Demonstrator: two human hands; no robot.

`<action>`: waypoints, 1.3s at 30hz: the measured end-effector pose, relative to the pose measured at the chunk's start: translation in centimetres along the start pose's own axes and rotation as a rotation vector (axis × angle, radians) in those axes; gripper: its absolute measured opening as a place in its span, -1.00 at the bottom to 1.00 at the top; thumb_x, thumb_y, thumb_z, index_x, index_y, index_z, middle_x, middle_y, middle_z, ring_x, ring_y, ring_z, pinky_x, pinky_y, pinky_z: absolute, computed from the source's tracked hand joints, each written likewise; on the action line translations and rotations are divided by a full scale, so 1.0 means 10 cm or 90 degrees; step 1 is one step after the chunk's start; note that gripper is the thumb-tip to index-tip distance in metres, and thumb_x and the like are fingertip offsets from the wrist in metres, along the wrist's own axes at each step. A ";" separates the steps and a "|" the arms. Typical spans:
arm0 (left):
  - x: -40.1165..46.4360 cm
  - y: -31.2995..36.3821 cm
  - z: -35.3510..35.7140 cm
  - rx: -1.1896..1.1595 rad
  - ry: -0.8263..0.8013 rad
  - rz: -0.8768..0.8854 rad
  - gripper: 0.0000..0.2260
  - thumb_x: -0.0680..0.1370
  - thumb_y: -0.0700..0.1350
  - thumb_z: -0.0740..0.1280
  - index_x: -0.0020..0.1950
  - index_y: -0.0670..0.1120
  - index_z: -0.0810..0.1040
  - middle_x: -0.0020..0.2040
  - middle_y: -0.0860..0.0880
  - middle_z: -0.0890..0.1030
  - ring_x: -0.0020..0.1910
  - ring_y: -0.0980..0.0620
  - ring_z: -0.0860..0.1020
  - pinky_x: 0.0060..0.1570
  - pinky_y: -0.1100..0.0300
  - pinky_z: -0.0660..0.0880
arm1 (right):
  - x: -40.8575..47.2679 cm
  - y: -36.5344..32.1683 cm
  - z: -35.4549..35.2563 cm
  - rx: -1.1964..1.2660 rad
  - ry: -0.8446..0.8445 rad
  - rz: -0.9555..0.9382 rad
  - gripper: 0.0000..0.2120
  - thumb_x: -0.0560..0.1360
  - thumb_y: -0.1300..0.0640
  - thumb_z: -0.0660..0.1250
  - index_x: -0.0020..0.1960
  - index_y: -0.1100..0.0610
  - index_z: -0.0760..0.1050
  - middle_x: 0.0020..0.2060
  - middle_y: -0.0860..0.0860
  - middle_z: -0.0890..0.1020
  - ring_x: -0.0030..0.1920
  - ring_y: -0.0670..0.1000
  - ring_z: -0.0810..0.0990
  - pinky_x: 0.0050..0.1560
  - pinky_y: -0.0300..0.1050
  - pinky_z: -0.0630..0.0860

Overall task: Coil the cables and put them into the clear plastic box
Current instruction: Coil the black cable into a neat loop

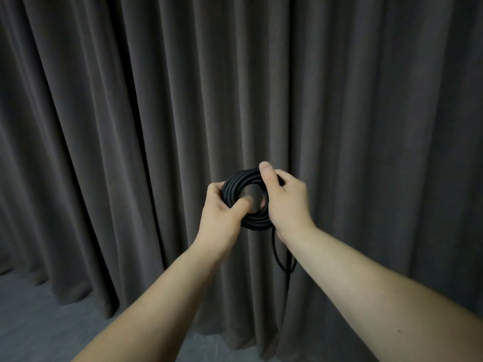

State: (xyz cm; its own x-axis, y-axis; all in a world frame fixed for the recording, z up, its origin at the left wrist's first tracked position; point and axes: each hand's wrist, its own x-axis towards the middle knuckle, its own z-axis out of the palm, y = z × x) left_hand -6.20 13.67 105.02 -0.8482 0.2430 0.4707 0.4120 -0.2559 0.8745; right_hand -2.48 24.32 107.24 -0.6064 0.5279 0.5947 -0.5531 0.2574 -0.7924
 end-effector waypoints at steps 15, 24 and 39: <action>0.14 0.23 -0.14 0.233 -0.051 0.032 -0.77 0.36 -0.04 0.40 -0.09 -0.15 0.54 -0.33 -0.02 0.61 -0.24 -0.14 0.62 -0.01 -0.14 0.60 | 0.13 0.03 -0.02 -0.133 -0.125 -0.087 -0.71 0.52 -0.20 0.23 -0.14 0.03 0.40 -0.32 -0.06 0.57 -0.31 -0.08 0.53 -0.21 -0.11 0.46; 0.10 0.14 -0.05 0.090 -0.014 -0.007 -0.86 0.49 -0.16 0.40 -0.02 -0.20 0.56 -0.38 0.03 0.57 -0.33 0.03 0.56 -0.15 0.06 0.57 | 0.10 0.03 -0.03 -0.183 -0.082 -0.071 -0.68 0.58 -0.16 0.16 -0.23 0.01 0.44 -0.45 -0.10 0.50 -0.33 -0.01 0.53 -0.24 -0.13 0.43; 0.07 0.20 0.12 0.105 0.050 0.074 -0.74 0.61 0.08 0.22 -0.13 -0.03 0.57 -0.43 0.08 0.54 -0.39 0.12 0.53 -0.19 0.06 0.51 | 0.14 0.03 -0.06 -0.215 -0.091 -0.115 -0.79 0.60 -0.10 0.14 -0.11 -0.04 0.45 -0.43 -0.18 0.52 -0.33 -0.16 0.49 -0.29 -0.28 0.34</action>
State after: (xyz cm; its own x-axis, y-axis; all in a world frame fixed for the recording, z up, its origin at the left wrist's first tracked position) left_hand -5.53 14.41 107.24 -0.8130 0.1449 0.5640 0.5516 -0.1189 0.8256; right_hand -3.14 25.66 107.72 -0.6026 0.3385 0.7227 -0.4532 0.6002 -0.6591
